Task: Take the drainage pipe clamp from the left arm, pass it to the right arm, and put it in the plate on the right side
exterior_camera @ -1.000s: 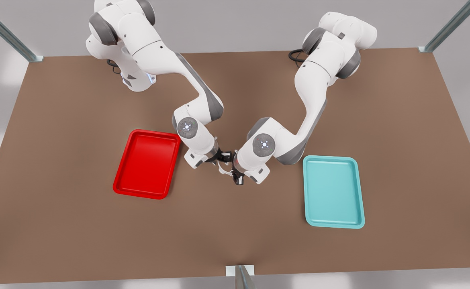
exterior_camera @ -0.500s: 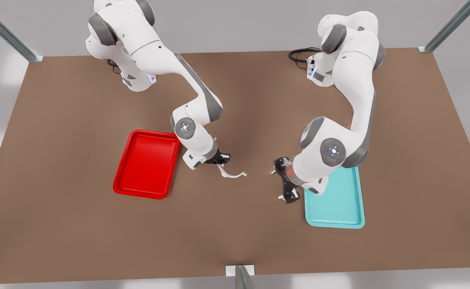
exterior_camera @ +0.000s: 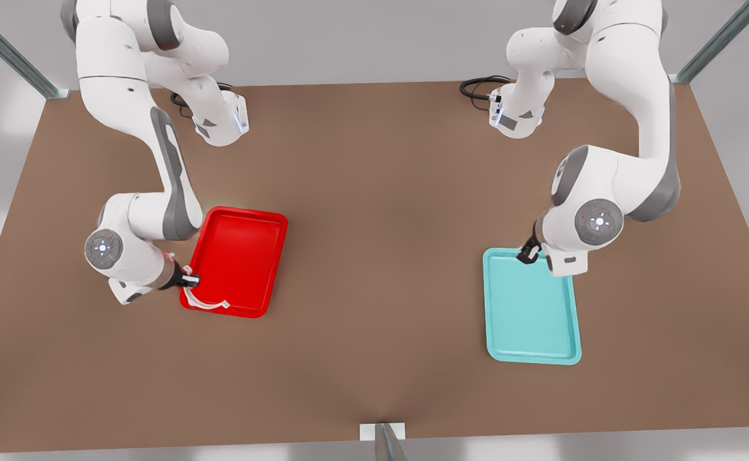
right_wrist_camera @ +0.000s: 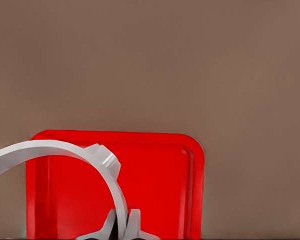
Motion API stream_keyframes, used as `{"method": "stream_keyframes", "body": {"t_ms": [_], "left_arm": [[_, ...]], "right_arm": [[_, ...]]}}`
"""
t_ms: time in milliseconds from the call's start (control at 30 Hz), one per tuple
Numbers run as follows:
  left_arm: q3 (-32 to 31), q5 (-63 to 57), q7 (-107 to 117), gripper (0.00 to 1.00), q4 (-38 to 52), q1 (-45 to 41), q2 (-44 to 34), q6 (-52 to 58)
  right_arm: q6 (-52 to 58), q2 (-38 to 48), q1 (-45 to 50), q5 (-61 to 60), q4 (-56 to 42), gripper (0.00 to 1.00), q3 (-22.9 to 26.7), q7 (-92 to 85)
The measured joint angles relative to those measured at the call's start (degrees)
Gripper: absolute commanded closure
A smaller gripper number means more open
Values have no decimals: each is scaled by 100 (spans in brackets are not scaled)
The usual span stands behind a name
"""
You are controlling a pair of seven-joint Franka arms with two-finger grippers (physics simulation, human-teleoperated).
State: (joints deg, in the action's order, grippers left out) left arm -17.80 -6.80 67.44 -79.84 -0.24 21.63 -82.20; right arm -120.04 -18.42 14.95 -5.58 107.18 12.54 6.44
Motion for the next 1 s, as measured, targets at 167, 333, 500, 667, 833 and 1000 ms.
{"method": "stream_keyframes", "body": {"t_ms": [167,333,500,667,833,1000], "left_arm": [[88,-50,-2022,0,-237,353,-481,59],[38,-60,-3640,0,828,204,-154,403],[38,-48,-4929,0,1039,311,-120,774],[53,-32,-5904,0,1055,333,-117,1065],[69,-41,-6644,0,1056,349,-109,1183],[62,-57,-7205,0,1056,335,-99,1187]], "right_arm": [[-706,293,8,-2,1414,79,-41,-688],[-1559,112,212,-255,1935,3,-91,-1176],[-1773,-17,414,-55,1724,0,-89,-1094],[-948,2,407,-153,188,0,-83,-1131],[556,1239,378,-2,-406,0,189,-1282],[1886,2145,235,420,-492,0,250,-1184]]}}
